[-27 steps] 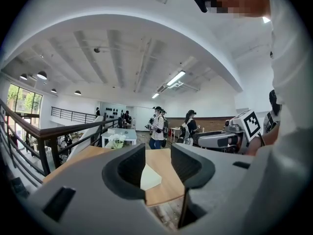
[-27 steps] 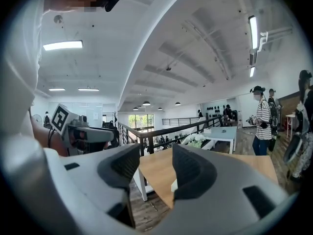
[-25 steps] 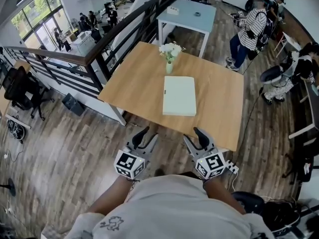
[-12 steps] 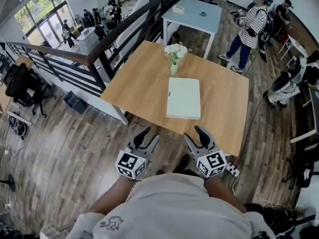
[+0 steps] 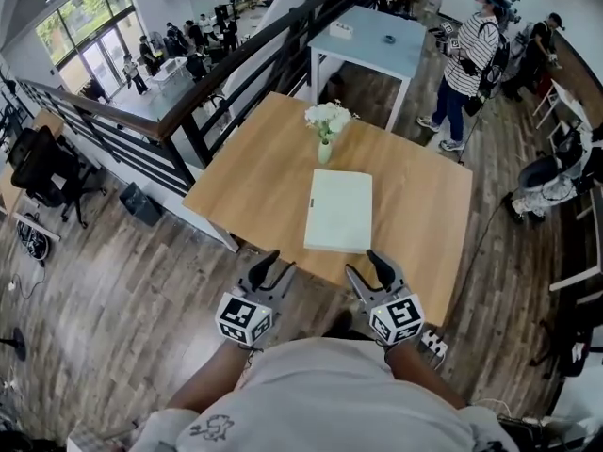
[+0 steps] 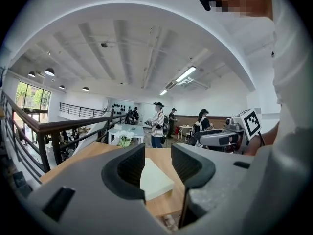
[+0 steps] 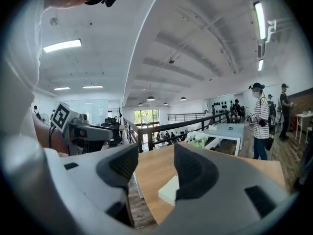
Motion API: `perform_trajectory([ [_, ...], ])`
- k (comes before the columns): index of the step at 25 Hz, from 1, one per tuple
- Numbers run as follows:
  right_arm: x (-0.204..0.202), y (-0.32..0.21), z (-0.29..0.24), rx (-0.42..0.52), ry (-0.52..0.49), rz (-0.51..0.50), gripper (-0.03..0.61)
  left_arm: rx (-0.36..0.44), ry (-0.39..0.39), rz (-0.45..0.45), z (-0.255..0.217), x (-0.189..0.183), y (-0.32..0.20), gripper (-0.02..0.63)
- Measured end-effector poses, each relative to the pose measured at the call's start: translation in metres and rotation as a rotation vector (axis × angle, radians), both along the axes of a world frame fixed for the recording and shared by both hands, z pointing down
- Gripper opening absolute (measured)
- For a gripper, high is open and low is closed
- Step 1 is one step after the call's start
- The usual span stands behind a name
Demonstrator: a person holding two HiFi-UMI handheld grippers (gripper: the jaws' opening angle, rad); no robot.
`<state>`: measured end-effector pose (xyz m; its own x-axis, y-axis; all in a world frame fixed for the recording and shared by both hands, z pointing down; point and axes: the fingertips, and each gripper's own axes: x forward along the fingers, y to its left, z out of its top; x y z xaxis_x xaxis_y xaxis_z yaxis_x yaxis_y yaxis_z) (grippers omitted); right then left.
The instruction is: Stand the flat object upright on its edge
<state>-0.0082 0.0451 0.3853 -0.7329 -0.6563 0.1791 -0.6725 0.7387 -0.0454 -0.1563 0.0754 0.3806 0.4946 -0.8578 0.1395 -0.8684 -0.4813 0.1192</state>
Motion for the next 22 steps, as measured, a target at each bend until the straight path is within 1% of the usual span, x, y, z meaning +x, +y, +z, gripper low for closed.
perform_trajectory([
  [5, 0.029, -0.041, 0.002, 0.011, 0.016, -0.011, 0.241, -0.009, 0.000, -0.009, 0.006, 0.030, -0.044, 0.158],
  [9, 0.056, -0.069, 0.006, -0.001, 0.010, -0.017, 0.242, -0.021, 0.002, -0.015, 0.013, 0.058, -0.071, 0.158],
  [15, 0.091, -0.094, 0.011, -0.021, 0.009, -0.026, 0.244, -0.031, -0.005, -0.029, 0.015, 0.094, -0.101, 0.158],
  [18, 0.103, -0.103, 0.014, -0.036, 0.003, -0.030, 0.247, -0.041, -0.012, -0.029, 0.018, 0.106, -0.111, 0.158],
  [22, 0.112, -0.113, 0.024, -0.056, 0.000, -0.030, 0.249, -0.056, -0.018, -0.040, 0.025, 0.110, -0.124, 0.158],
])
